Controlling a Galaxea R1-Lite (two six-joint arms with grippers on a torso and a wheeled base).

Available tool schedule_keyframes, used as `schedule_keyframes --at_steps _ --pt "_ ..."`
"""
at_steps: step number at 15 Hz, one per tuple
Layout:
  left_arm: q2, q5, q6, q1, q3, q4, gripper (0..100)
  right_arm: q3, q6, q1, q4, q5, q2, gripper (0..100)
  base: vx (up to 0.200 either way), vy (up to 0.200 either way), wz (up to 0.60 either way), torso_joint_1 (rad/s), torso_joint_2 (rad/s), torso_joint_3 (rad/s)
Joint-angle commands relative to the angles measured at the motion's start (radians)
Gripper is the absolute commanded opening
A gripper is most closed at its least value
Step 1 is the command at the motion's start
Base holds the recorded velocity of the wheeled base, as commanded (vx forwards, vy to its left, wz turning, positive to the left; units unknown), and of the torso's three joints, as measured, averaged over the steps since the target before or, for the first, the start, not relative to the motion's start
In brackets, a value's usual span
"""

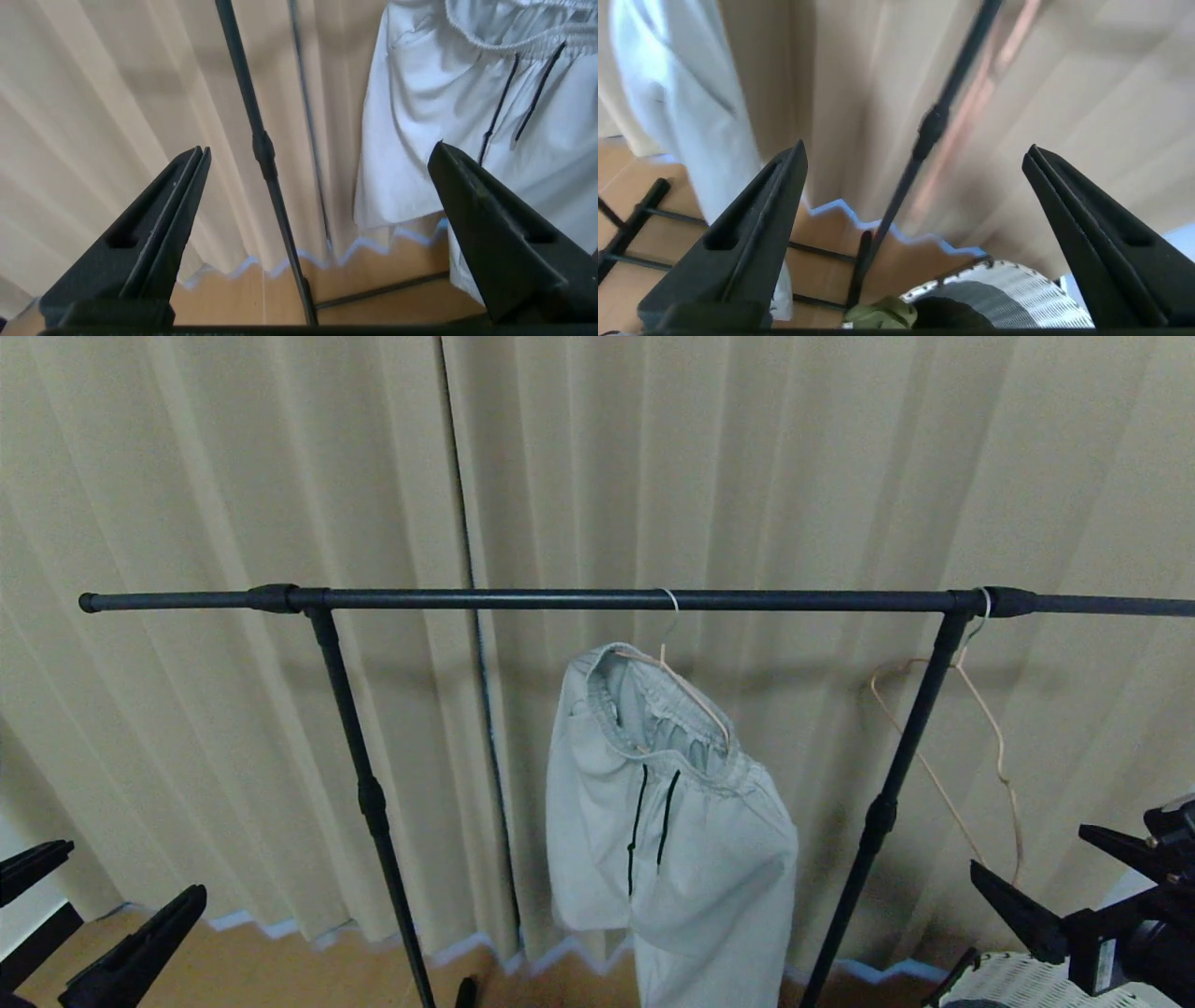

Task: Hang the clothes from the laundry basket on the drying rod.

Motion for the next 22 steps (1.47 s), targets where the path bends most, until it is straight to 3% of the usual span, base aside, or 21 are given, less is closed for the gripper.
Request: schedule_keyframes --at_steps 1,8,15,22 --pt "-0.032 0.000 0.000 0.000 0.000 0.001 100 0.013 -0.001 -0.007 0.000 0.000 -0.020 100 0.000 0.000 0.00 0.000 0.00 0.000" --pt "-0.029 -0.001 0.006 -0.003 0.020 0.007 100 0.022 -0.027 -0.005 0.004 0.005 -0.015 100 -0.200 0.000 0.00 0.002 0.00 0.003" --pt "0.015 0.000 0.009 -0.002 0.026 0.004 100 0.035 -0.030 -0.005 0.003 0.008 -0.021 100 0.000 0.000 0.00 0.000 0.00 0.000" --pt "0.014 0.002 0.012 0.028 0.020 0.001 100 0.050 -0.113 0.001 0.004 0.008 -0.037 100 0.000 0.000 0.00 0.000 0.00 0.000"
